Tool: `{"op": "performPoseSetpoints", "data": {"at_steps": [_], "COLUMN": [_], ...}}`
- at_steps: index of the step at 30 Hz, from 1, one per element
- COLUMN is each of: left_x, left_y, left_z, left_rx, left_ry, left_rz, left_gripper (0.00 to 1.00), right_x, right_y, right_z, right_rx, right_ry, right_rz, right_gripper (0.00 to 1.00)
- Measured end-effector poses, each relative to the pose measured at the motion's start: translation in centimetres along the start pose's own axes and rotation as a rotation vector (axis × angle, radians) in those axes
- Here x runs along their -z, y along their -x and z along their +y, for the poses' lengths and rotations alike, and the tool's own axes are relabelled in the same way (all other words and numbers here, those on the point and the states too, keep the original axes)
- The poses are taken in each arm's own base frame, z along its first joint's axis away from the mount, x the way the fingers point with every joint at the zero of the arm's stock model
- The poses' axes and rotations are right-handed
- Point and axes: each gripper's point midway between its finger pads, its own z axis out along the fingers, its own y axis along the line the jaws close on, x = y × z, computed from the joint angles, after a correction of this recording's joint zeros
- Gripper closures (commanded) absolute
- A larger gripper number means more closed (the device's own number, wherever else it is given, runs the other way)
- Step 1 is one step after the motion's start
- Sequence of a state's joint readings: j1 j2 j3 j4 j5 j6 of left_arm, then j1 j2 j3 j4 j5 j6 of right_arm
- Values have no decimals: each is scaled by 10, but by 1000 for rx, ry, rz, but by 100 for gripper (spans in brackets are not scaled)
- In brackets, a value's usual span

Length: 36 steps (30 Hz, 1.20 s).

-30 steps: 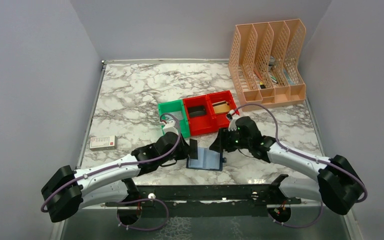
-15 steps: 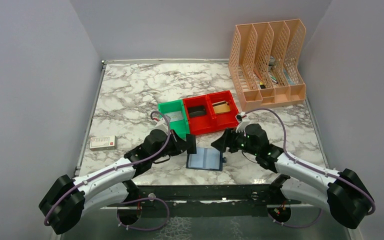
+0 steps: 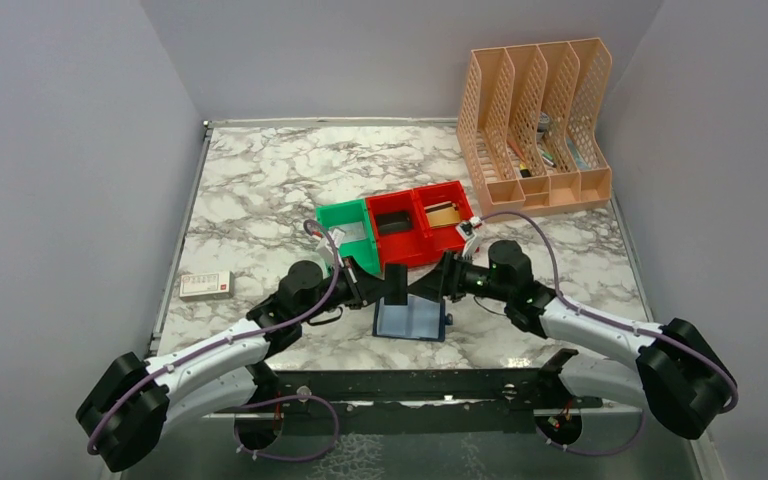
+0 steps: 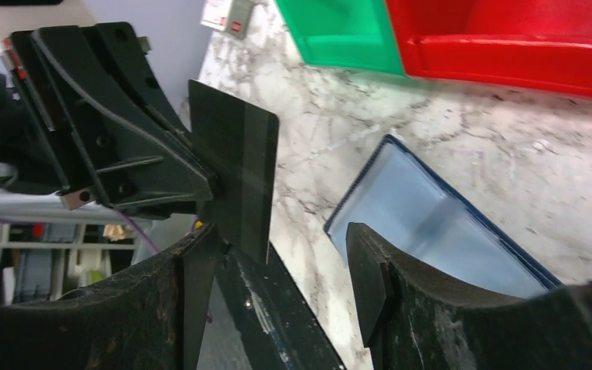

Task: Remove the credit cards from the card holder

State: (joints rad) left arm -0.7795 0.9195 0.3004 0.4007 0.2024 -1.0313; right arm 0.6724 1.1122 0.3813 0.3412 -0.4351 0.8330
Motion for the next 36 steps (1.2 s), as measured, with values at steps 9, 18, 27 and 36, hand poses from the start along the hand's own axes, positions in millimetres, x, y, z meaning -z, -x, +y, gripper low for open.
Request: {"op": "performPoseSetpoints", "data": {"at_steps": [9,18,27,36], "left_x": [4,6,9,12], "left_y": [3,3,4,2], "left_z": [-24,-39,-54,-60], "left_rx": [-3,3,7,-2], "left_ry": [-108,-175,-239,-271], "left_rz": [0,15,19,32], "left_gripper": [100,100,100,100], "right_x": [0,7,11,19], "right_y": [12,14,11,11], "right_z": [26,45,61,70], "right_rx": [-40,-57,-47,-38], "right_ry": [176,332,439,495], "right_rz": [5,35,71,72], "right_gripper": [56,72,86,99]}}
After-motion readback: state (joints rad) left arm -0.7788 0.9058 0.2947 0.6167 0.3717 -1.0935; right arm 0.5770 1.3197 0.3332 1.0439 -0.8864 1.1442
